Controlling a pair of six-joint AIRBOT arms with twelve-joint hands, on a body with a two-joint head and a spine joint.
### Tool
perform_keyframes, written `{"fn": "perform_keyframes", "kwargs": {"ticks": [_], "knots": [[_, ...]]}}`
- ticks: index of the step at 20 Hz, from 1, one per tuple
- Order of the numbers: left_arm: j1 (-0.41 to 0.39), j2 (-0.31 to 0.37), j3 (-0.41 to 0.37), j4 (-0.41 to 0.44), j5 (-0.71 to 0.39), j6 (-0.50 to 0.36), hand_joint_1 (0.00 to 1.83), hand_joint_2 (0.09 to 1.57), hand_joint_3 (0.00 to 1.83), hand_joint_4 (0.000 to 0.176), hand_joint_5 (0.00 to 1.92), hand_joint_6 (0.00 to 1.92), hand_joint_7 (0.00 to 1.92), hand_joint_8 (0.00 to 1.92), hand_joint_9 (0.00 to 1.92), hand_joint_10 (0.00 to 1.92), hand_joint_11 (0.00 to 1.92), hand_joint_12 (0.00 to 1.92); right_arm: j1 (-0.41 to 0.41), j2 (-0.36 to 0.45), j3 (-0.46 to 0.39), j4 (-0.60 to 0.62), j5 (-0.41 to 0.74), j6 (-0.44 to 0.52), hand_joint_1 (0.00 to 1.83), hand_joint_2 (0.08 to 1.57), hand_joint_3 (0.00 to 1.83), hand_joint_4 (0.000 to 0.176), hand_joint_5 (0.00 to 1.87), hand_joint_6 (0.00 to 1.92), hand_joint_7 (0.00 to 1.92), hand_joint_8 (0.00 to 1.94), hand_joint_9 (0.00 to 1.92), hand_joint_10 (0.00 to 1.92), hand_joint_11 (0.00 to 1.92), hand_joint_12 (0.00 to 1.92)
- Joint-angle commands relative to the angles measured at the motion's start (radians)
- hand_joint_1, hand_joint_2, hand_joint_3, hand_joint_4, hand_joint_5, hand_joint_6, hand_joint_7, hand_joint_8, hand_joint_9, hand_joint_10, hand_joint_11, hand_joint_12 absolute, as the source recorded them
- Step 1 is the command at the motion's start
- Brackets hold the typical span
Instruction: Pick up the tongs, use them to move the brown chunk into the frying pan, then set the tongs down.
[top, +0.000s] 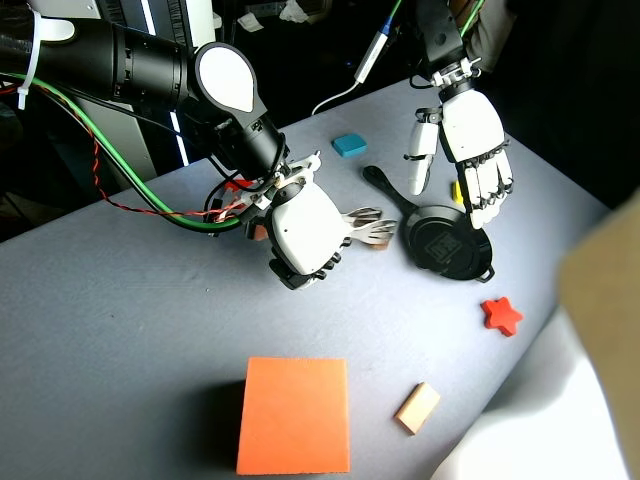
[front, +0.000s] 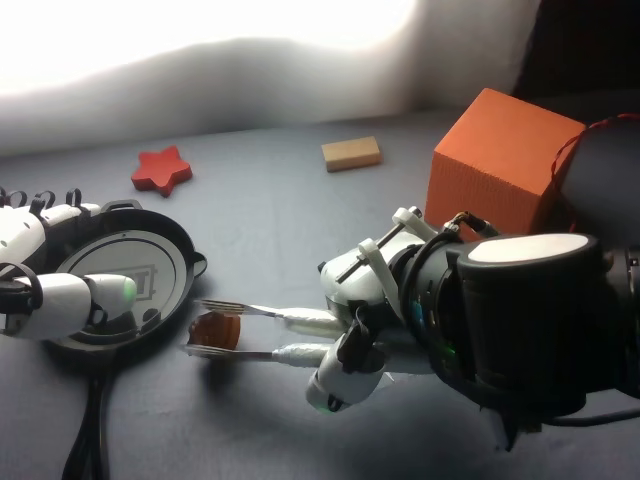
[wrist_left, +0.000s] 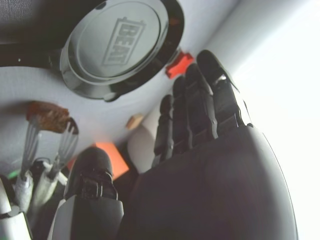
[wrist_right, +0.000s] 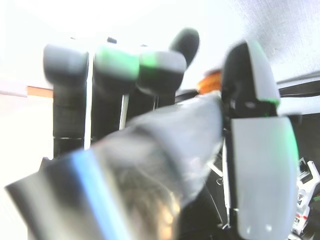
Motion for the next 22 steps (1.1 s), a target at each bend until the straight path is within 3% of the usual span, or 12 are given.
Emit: {"fn": "perform_keyframes", "kwargs": {"ticks": [1, 5, 7, 14, 16, 19, 22], "knots": [[-0.004, 0.003, 0.004, 0.036, -0.085, 0.000, 0.00, 1.26, 0.00, 0.046, 0.11, 0.01, 0.21, 0.01, 0.23, 0.01, 0.00, 0.81, 0.010, 0.005, -0.001, -0.058, 0.015, 0.004, 0.43, 1.43, 0.02, 0.175, 1.37, 1.83, 1.60, 1.86, 1.68, 1.92, 1.52, 1.92], [-0.002, 0.003, 0.005, 0.036, -0.085, 0.001, 0.00, 1.26, 0.00, 0.045, 0.10, 0.01, 0.21, 0.00, 0.23, 0.00, 0.00, 0.84, 0.007, 0.009, -0.002, -0.058, 0.014, 0.007, 0.40, 1.51, 0.03, 0.176, 1.39, 1.91, 1.65, 1.94, 1.77, 1.92, 1.69, 1.92], [-0.002, 0.003, 0.006, 0.036, -0.085, 0.002, 0.00, 1.26, 0.00, 0.046, 0.11, 0.01, 0.20, 0.00, 0.22, 0.00, 0.00, 0.82, 0.010, 0.012, -0.004, -0.058, 0.012, 0.007, 0.52, 1.52, 0.01, 0.176, 1.40, 1.91, 1.66, 1.94, 1.78, 1.92, 1.72, 1.92], [-0.002, 0.004, 0.014, 0.036, -0.089, 0.002, 0.00, 1.26, 0.00, 0.051, 0.08, 0.00, 0.19, 0.00, 0.21, 0.00, 0.00, 0.82, 0.054, 0.044, -0.024, -0.019, 0.008, 0.001, 0.55, 1.53, 0.01, 0.176, 1.39, 1.92, 1.66, 1.94, 1.77, 1.92, 1.69, 1.92], [-0.002, 0.004, 0.021, 0.036, -0.089, 0.005, 0.00, 1.26, 0.00, 0.046, 0.10, 0.01, 0.19, 0.00, 0.22, 0.00, 0.00, 0.83, 0.075, 0.048, -0.023, -0.019, 0.017, 0.001, 0.59, 1.53, 0.00, 0.176, 1.39, 1.89, 1.64, 1.94, 1.75, 1.92, 1.66, 1.92], [0.016, 0.005, 0.043, 0.032, -0.089, 0.001, 0.00, 1.26, 0.00, 0.046, 0.08, 0.00, 0.18, 0.00, 0.20, 0.00, 0.00, 0.74, 0.116, 0.042, -0.001, -0.019, 0.059, 0.011, 0.56, 1.54, 0.00, 0.176, 1.37, 1.90, 1.63, 1.94, 1.74, 1.92, 1.67, 1.92], [0.030, 0.009, 0.061, 0.023, -0.089, -0.001, 0.00, 1.27, 0.00, 0.043, 0.11, 0.01, 0.20, 0.00, 0.22, 0.00, 0.00, 0.80, 0.135, 0.018, 0.030, -0.019, 0.082, 0.019, 0.57, 1.53, 0.00, 0.176, 1.38, 1.92, 1.63, 1.94, 1.73, 1.92, 1.66, 1.92]]}}
